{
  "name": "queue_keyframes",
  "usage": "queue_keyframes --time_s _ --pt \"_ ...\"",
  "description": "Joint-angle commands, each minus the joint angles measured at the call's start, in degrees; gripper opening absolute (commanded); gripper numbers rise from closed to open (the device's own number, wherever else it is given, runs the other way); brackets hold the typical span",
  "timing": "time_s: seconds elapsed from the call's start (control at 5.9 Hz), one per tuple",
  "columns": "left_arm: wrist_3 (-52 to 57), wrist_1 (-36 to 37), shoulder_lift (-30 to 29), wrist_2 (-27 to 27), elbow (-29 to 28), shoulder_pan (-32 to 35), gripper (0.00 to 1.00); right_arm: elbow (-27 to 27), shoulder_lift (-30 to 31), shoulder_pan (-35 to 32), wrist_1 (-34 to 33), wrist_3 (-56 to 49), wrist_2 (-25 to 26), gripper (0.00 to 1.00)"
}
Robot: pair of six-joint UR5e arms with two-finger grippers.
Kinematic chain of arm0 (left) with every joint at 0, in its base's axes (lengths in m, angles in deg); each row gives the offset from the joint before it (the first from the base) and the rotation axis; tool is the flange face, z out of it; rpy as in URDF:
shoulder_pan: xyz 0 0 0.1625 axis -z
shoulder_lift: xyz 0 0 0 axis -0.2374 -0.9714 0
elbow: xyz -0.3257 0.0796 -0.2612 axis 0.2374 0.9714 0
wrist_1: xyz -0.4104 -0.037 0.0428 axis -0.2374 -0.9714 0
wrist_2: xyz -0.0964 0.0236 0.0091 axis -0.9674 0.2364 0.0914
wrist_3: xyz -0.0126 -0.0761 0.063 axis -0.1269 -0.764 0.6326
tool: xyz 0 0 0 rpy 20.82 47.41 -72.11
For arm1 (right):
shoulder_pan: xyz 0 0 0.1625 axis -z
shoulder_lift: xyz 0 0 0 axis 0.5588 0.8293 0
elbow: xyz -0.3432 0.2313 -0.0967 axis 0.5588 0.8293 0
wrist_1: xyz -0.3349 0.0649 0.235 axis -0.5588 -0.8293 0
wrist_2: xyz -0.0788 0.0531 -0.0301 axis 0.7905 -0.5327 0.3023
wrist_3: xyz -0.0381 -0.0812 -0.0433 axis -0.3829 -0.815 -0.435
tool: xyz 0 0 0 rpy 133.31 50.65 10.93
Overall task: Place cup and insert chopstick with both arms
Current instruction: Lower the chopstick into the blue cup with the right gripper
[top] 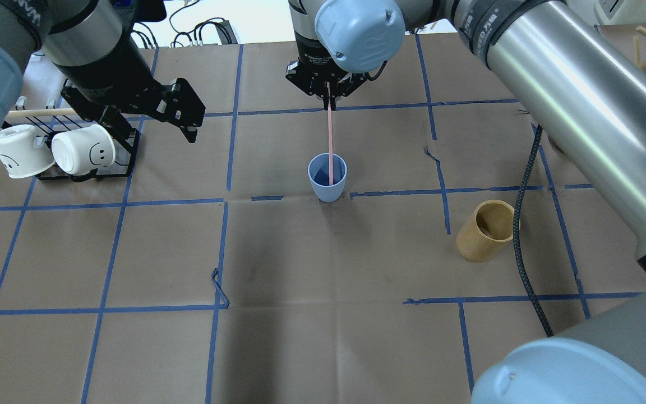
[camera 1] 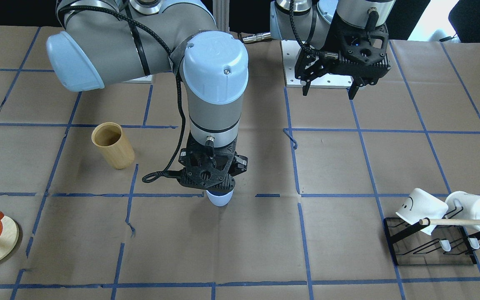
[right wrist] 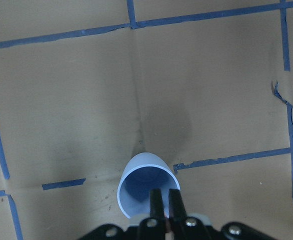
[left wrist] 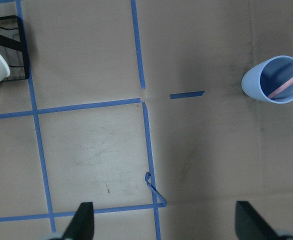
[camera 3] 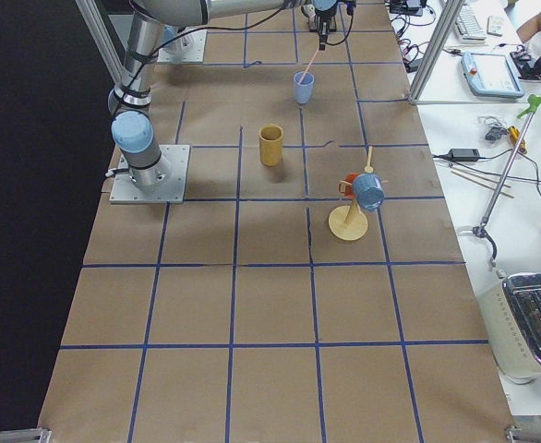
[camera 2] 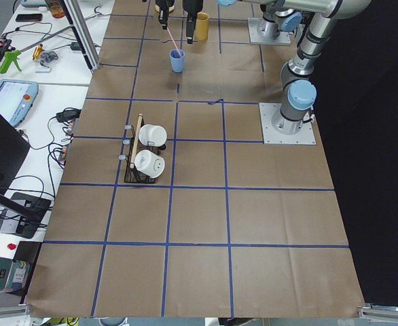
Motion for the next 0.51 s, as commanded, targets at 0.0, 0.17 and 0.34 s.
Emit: queue_keyframes --time_s 0.0,0.17,0.34 --pt "0.01 0.0 0.06 0.15 0.02 0.08 0.99 -1.5 -0.07 0.0 -0.41 -0.03 -0.45 0.14" --pt "0.01 -0.08 0.06 0.15 0.02 -0.01 0.99 -1.24 -0.07 0.18 -0.41 -0.03 -2.02 0.98" --pt "-0.08 -0.09 0.06 0.06 0.02 0.08 0.99 -1.06 -0.07 0.52 -0.67 -0.55 -2.12 1.0"
